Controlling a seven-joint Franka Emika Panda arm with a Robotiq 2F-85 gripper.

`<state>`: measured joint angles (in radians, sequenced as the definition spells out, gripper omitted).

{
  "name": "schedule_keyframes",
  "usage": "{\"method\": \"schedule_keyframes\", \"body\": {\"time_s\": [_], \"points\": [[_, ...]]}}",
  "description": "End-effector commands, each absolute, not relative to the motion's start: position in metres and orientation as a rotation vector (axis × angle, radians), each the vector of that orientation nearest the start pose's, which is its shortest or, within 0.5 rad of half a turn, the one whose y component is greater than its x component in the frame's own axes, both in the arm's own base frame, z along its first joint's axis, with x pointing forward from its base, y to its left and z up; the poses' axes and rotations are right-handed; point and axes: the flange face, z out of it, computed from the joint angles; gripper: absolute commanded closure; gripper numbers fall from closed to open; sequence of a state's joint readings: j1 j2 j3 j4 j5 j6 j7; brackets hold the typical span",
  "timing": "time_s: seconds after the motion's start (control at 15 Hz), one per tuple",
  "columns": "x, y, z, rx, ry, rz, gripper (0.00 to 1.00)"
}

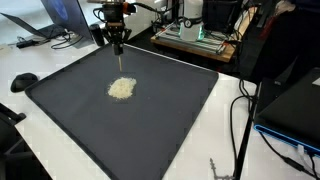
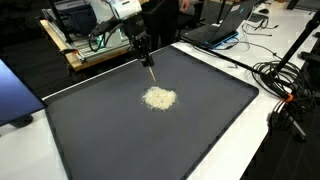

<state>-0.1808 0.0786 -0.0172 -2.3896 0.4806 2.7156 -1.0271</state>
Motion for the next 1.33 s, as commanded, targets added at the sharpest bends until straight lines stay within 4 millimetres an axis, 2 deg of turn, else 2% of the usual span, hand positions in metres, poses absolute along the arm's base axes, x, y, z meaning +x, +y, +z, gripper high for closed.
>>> {"method": "schedule_keyframes", "body": {"time_s": [0.0, 0.73, 1.07, 1.27], "points": [[0.495, -0.097, 0.320, -3.018, -0.780, -0.546, 0.97], [0.483, -0.031, 0.318, -3.138, -1.314, -0.460, 0.97], [0.478, 0.009, 0.314, -3.170, -1.570, -0.438, 0.97], [0.474, 0.037, 0.304, -3.177, -1.709, -0.418, 0.97]]}}
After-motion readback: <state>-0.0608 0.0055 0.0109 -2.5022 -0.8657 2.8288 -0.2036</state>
